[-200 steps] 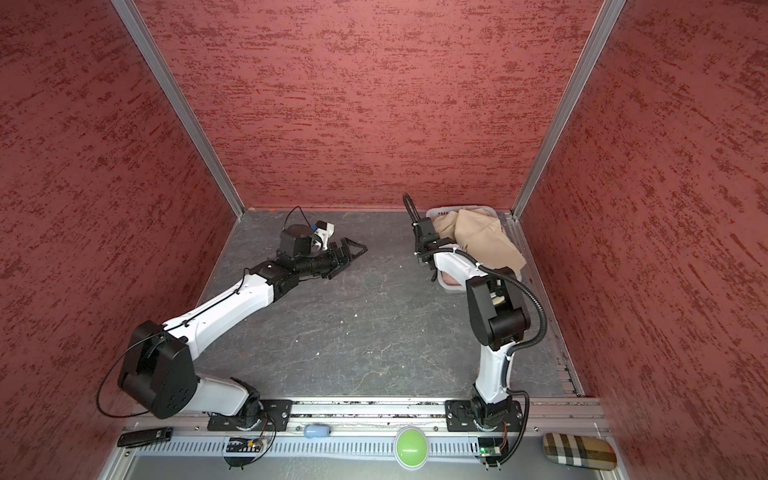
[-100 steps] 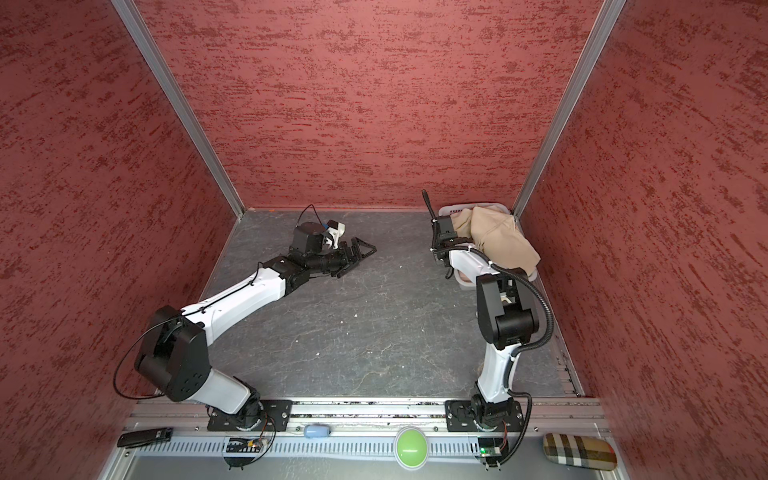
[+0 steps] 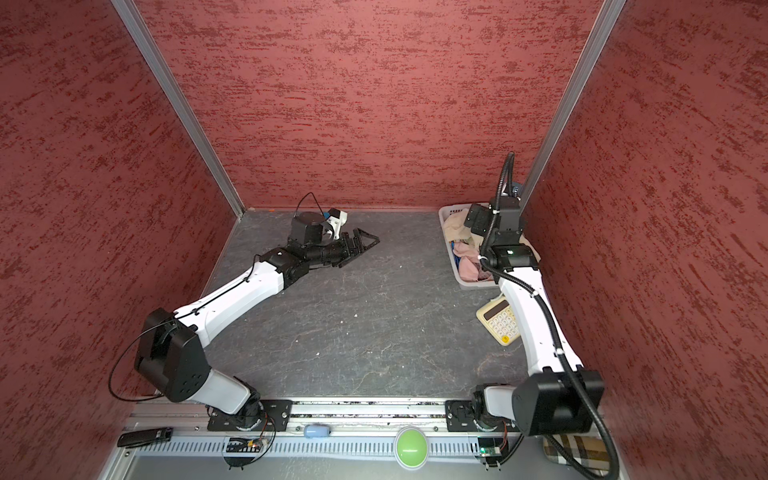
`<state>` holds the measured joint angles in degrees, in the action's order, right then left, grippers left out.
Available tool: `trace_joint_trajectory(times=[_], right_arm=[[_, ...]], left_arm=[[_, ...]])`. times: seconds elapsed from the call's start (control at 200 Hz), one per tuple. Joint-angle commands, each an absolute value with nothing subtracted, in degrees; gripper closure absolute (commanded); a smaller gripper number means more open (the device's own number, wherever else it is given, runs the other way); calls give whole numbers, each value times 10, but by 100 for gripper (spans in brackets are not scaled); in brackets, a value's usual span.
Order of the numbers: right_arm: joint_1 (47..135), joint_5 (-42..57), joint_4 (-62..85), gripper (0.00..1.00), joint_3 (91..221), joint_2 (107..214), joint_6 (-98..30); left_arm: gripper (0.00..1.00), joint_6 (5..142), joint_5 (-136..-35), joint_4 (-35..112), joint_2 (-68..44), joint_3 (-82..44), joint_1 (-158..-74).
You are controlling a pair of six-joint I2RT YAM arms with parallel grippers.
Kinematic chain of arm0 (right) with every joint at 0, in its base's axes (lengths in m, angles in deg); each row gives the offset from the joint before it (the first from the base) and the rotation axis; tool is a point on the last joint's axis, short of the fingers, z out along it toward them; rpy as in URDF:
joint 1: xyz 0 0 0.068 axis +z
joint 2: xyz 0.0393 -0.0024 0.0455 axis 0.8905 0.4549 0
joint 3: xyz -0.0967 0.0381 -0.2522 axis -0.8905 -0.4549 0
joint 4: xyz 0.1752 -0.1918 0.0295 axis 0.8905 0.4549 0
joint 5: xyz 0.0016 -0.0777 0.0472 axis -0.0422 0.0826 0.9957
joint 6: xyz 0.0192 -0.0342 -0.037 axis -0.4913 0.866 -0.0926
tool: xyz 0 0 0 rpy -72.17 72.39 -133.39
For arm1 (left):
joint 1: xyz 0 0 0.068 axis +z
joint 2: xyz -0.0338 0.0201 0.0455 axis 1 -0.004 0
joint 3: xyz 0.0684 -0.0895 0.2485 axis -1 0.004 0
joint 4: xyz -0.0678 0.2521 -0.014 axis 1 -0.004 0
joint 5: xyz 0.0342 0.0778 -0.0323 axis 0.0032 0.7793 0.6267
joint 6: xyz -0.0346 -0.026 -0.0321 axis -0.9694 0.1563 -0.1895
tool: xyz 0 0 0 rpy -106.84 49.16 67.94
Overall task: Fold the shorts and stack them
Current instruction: 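Grasp the beige shorts with the right gripper and lift from the basket, then pull the beige shorts out and lay them on the table with the right gripper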
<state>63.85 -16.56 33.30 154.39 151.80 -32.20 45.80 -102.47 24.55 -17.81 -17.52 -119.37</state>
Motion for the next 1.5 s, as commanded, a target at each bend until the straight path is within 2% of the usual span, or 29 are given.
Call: trace_joint_trajectory(times=[0.0, 0.185, 0.23, 0.25, 0.311, 0.331, 0.351, 0.406, 0.506, 0.746, 0.817, 0.912, 1.007, 1.127, 1.157, 1.272, 1.373, 1.398, 1.448, 1.493], right_arm=[[621, -94, 338, 2, 1537, 1592, -405], [603, -44, 301, 21, 1560, 1654, -437], [604, -40, 302, 30, 1571, 1667, -437], [603, -39, 302, 37, 1575, 1673, -437], [604, -29, 301, 81, 1583, 1677, -439], [604, -25, 302, 93, 1586, 1675, -442], [605, -20, 303, 100, 1588, 1670, -446], [618, -9, 300, 100, 1592, 1649, -447], [676, -52, 342, 100, 1651, 1609, -418], [938, -44, 410, 100, 1920, 1598, -341], [975, -29, 408, 100, 1982, 1608, -336], [976, -35, 438, 100, 2048, 1640, -348], [955, -34, 450, 100, 2051, 1682, -353], [902, -3, 457, 100, 1995, 1756, -412], [894, 2, 455, 97, 1972, 1773, -420], [873, 4, 423, 97, 1881, 1829, -431], [858, 11, 424, 97, 1858, 1873, -432], [857, 11, 428, 94, 1858, 1879, -428], [857, 17, 430, 82, 1850, 1883, -422], [856, 24, 426, 75, 1834, 1877, -420]], left_arm=[[1, 487, -1025, 215, -162, -190, -1199], [1, 506, -1026, 188, -154, -201, -1200], [1, 508, -1026, 186, -153, -201, -1200], [1, 508, -1025, 186, -152, -201, -1199], [1, 508, -1026, 183, -152, -202, -1198], [1, 508, -1026, 181, -151, -203, -1197], [1, 508, -1026, 180, -151, -204, -1196], [1, 511, -1027, 176, -145, -208, -1190], [1, 508, -1027, 174, -130, -219, -1167], [1, 483, -1032, 175, -66, -249, -1076], [1, 485, -1029, 172, -39, -257, -1054], [1, 485, -1023, 163, -8, -263, -1026], [1, 486, -1021, 154, 13, -256, -1003], [0, 471, -1032, 140, 25, -232, -972], [1, 463, -1044, 140, 26, -222, -962], [1, 442, -1084, 140, 33, -181, -923], [1, 439, -1099, 129, 32, -157, -897], [0, 437, -1102, 130, 30, -152, -893], [1, 438, -1111, 131, 23, -144, -890], [0, 440, -1115, 129, 14, -142, -891]])
